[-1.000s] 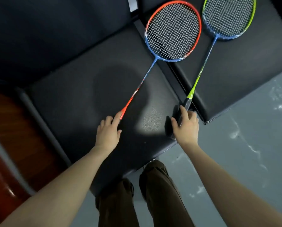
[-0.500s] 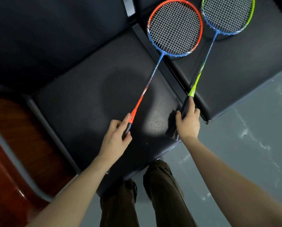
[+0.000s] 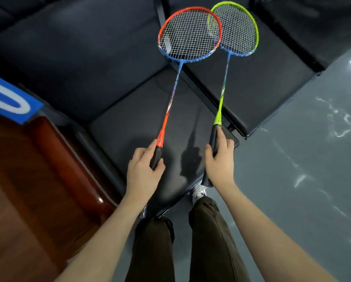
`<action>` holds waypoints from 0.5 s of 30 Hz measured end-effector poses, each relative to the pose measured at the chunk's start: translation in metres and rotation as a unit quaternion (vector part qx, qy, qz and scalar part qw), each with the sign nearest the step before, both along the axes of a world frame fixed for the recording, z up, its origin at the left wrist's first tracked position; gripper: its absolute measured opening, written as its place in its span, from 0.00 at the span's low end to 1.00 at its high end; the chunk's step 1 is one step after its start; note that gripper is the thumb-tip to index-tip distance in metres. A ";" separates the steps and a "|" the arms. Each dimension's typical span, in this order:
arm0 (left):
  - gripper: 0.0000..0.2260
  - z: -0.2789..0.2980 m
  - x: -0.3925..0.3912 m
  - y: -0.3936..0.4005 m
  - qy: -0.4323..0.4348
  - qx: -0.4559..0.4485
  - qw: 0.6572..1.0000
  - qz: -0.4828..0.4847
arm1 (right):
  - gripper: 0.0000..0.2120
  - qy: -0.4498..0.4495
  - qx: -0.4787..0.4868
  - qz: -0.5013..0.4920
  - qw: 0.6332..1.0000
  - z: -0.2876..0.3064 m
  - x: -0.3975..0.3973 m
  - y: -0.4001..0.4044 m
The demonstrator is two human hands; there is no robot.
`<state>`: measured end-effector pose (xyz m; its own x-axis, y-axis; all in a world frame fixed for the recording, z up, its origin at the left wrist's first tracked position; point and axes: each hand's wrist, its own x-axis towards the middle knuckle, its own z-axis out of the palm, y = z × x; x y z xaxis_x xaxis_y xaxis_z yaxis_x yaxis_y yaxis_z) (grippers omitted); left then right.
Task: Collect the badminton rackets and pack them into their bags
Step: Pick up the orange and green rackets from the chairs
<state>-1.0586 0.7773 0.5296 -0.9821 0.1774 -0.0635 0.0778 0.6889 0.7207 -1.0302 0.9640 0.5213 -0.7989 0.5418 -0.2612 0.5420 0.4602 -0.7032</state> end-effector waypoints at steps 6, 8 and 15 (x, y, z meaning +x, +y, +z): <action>0.24 0.075 0.049 -0.049 0.054 0.026 0.998 0.005 | 0.27 0.061 0.000 0.007 0.998 0.076 0.055 -0.066; 0.24 0.100 0.067 -0.066 0.072 0.024 0.997 0.008 | 0.27 0.079 -0.011 0.018 0.997 0.100 0.072 -0.083; 0.22 0.156 0.141 -0.112 0.159 0.040 0.985 0.053 | 0.27 0.137 -0.018 0.100 0.985 0.153 0.136 -0.125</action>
<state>-0.9176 0.6652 0.6855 -0.9636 0.0638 0.2598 0.2382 0.6466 0.7247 -0.8939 0.8387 0.6740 -0.9319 0.3609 -0.0363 0.2302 0.5112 -0.8281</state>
